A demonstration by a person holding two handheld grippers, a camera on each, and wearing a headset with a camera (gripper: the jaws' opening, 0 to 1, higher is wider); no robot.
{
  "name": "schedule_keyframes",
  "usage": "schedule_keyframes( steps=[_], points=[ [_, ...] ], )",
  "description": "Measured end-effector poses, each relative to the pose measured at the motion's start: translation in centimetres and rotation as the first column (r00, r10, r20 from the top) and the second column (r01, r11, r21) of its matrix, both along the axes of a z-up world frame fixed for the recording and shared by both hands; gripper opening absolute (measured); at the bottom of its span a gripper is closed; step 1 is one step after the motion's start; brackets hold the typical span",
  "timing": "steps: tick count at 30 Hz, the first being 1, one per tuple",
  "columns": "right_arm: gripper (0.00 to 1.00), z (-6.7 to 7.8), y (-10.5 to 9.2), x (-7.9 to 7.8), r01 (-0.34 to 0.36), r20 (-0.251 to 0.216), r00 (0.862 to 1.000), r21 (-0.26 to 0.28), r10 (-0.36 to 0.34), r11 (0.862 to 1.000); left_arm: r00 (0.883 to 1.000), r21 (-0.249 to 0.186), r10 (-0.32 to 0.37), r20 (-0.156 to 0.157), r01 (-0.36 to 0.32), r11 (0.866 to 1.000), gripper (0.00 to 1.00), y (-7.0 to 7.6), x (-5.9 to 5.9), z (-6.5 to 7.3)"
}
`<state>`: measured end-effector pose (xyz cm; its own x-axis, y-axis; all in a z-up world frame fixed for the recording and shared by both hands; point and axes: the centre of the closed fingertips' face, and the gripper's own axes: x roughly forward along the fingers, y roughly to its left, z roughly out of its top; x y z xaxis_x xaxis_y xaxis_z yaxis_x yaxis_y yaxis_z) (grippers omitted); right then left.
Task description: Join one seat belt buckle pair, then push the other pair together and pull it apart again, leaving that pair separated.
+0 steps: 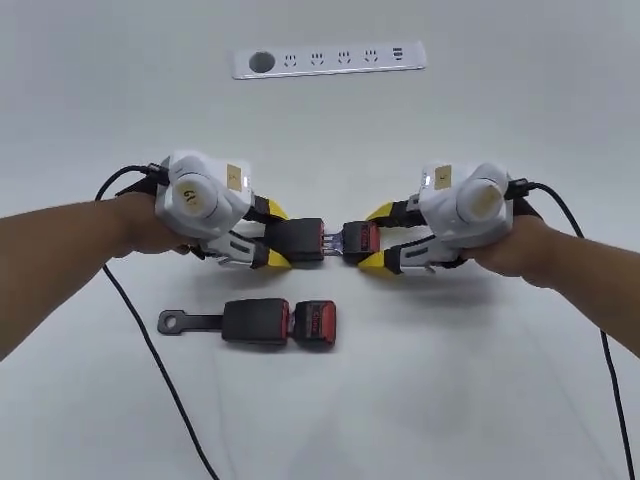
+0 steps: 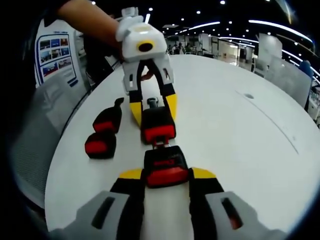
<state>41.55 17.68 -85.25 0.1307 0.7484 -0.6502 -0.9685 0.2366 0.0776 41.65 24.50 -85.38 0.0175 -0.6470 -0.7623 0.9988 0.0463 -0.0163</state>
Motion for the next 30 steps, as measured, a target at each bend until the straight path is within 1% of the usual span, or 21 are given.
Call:
schedule_keyframes(
  steps=[4,6,7,9,12,17,23,30],
  points=[
    [0.34,0.0,0.5,0.3,-0.005,-0.001,1.000,-0.017,0.005,1.000,1.000,0.004,0.004,-0.003,-0.004,1.000,0.33,0.0,0.0,0.0],
    [0.33,-0.1,0.8,0.4,-0.010,0.002,1.000,-0.016,0.010,1.000,1.000,0.004,0.006,-0.004,-0.006,1.000,0.33,0.0,0.0,0.0],
    [0.33,-0.1,1.3,0.4,-0.005,-0.010,1.000,-0.005,0.005,1.000,1.000,0.007,0.004,-0.004,-0.004,1.000,0.33,0.0,0.0,0.0],
    [0.33,-0.1,1.7,0.5,-0.011,0.002,1.000,-0.012,0.011,1.000,1.000,0.013,-0.004,-0.003,0.004,1.000,0.33,0.0,0.0,0.0],
    [0.33,-0.1,1.5,0.4,-0.016,0.001,1.000,-0.018,0.016,1.000,1.000,0.012,-0.005,-0.003,0.005,1.000,0.33,0.0,0.0,0.0],
    [0.33,-0.4,1.4,0.6,0.004,-0.014,1.000,-0.027,-0.005,1.000,1.000,0.009,-0.008,-0.004,0.008,1.000,0.33,0.0,0.0,-0.1],
    [0.33,-0.7,1.5,0.7,0.015,-0.015,1.000,-0.039,-0.016,0.999,1.000,0.014,-0.026,-0.008,0.027,1.000,0.33,0.1,0.0,-0.1],
    [0.33,-0.9,1.5,0.7,0.009,-0.016,1.000,-0.060,-0.010,0.998,0.999,0.029,-0.045,-0.008,0.045,0.999,0.33,0.1,-0.2,-0.1]
  ],
)
